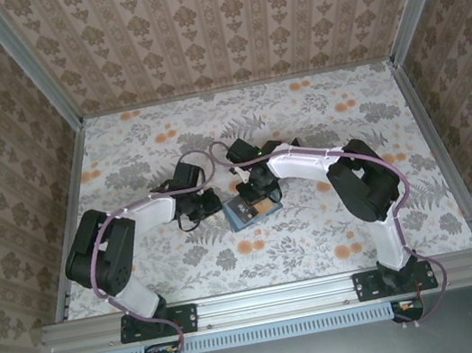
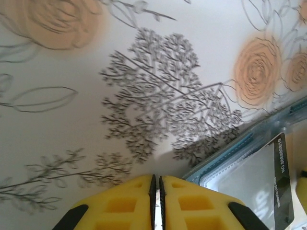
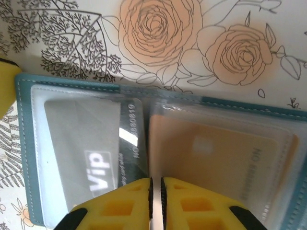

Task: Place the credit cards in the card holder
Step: Insert the credit card into the card slot.

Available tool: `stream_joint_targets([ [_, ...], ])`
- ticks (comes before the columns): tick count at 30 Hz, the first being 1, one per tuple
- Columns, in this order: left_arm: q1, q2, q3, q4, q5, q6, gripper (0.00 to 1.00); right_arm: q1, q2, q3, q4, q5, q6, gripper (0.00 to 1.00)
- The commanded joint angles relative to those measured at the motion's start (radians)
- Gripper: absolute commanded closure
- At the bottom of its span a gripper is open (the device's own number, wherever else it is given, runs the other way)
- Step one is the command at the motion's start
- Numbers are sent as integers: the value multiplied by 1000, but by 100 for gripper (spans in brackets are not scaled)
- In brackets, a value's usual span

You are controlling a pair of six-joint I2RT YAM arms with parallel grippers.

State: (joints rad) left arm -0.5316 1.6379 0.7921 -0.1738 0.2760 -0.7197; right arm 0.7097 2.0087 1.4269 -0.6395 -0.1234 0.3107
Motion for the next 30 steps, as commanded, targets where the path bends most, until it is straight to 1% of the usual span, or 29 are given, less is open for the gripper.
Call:
stream_joint_targets([
  [1,-46,31,-28,-10,52,-40,86,8,8,-19,-22,8,10,86],
  [5,-56,43,-25,2,49,-50,85,29,2,-28,-26,-9,12,87],
  [13,-58,41,-28,3,38,-50,86,26,-20,-70,30,-171,60,88],
  [17,-59,23,-30,-10,28,-46,86,10,-67,-90,30,-131,57,88],
  [20,-57,9,-28,-25,19,-39,86,-17,-145,-113,32,-100,50,86],
  [22,-55,1,-25,-34,14,-32,86,-34,-211,-133,22,-46,44,85],
  [26,-50,-2,-18,-41,12,-22,86,-95,-302,-182,1,23,31,76],
  [27,-49,-2,-15,-41,12,-19,86,-118,-315,-197,2,34,27,73],
  [30,-47,-2,-12,-42,15,-9,86,-156,-328,-224,-11,81,8,68],
])
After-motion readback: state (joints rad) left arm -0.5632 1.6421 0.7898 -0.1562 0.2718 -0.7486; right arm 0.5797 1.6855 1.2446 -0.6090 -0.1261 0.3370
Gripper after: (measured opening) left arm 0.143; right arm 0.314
